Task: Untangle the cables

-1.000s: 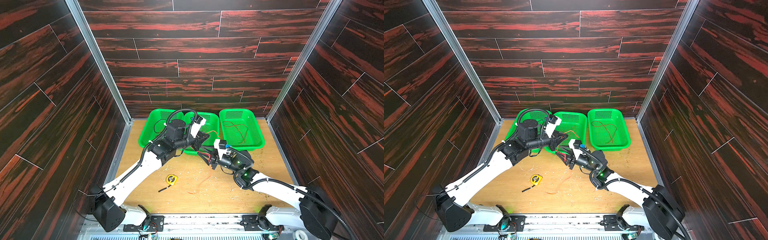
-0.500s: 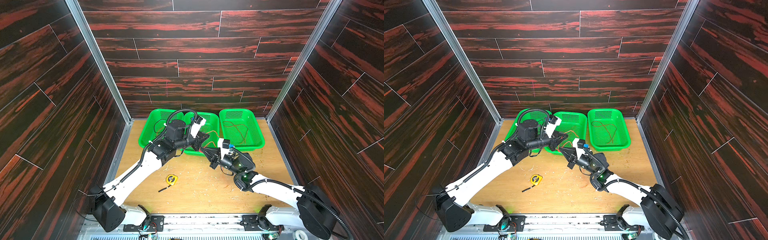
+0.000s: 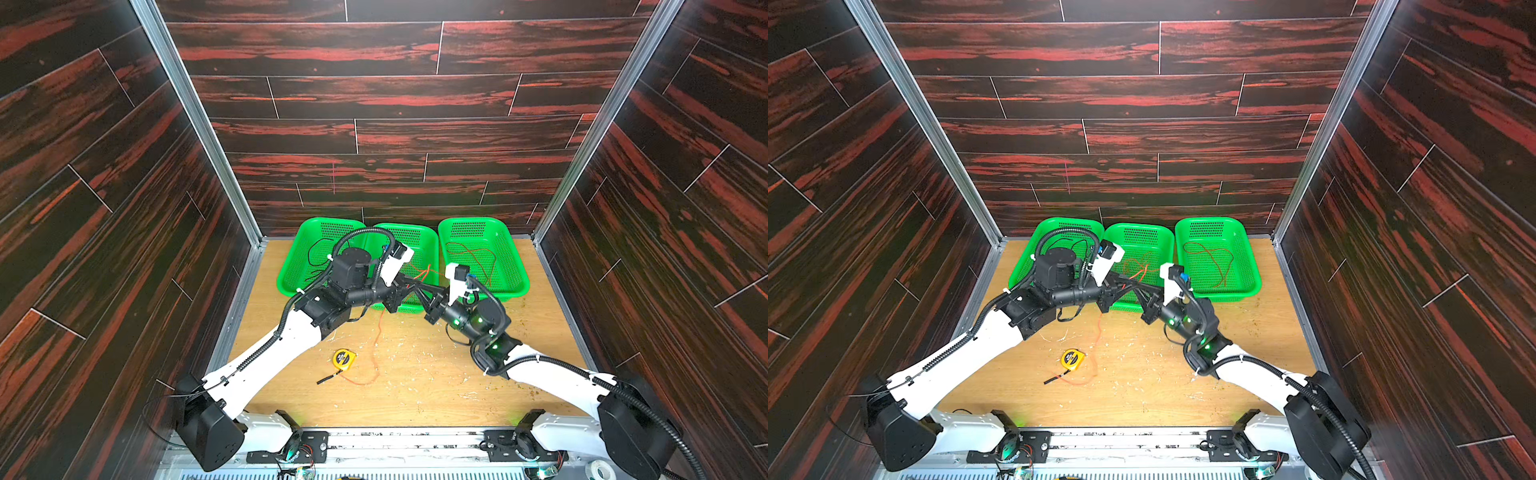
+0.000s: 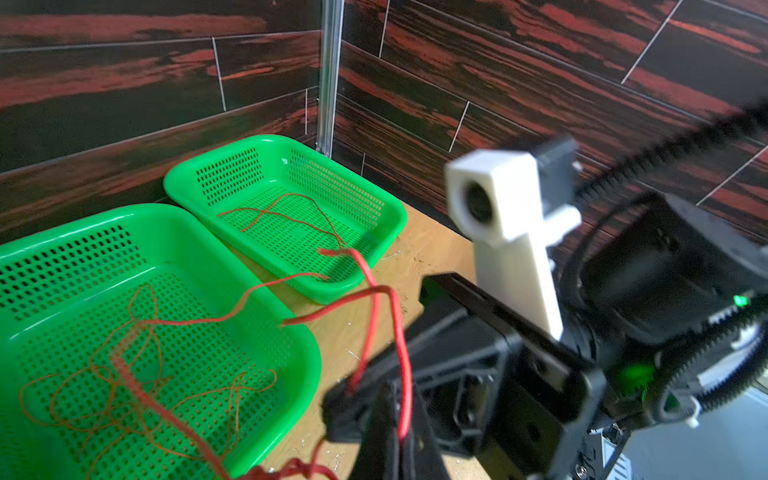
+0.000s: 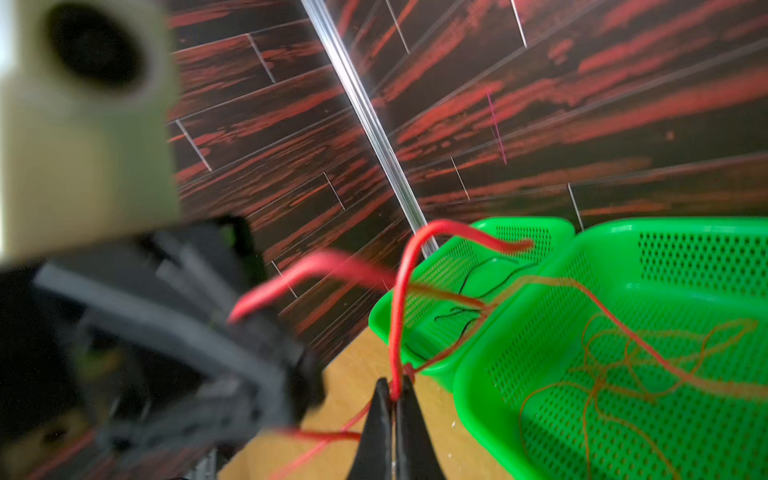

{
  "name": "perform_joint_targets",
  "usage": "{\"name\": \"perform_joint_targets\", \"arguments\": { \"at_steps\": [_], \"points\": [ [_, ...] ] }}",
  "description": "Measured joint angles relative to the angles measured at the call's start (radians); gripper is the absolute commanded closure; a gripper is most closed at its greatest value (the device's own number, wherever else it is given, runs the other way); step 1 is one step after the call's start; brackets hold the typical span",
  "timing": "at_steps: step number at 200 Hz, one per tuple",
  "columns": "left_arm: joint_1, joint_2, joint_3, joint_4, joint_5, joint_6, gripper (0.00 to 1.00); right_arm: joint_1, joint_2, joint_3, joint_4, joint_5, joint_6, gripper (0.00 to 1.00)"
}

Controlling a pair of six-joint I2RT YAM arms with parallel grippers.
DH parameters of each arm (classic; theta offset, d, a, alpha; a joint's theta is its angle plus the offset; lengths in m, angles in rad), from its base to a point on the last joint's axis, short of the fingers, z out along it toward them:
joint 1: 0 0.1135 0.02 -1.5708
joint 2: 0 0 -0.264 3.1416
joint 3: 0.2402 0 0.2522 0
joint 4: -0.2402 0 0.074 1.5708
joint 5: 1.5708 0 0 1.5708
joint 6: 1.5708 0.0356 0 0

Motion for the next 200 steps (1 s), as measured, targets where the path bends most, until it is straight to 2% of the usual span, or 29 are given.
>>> {"name": "perform_joint_targets", "arguments": {
  "at_steps": [39,89,200],
  "points": [
    [-0.010,0.000,-0.003,0.015,-0.001,0.005,1.00,-0.008,0.040,0.071,-0.087,-0.031,0.061,1.00],
    [-0.010,0.000,-0.019,0.006,-0.005,0.013,1.00,-0.062,0.071,0.087,-0.123,-0.127,0.154,1.00],
    [-0.020,0.000,-0.034,-0.005,-0.022,0.000,1.00,-0.113,0.127,0.148,-0.219,-0.251,0.180,1.00]
  ]
}}
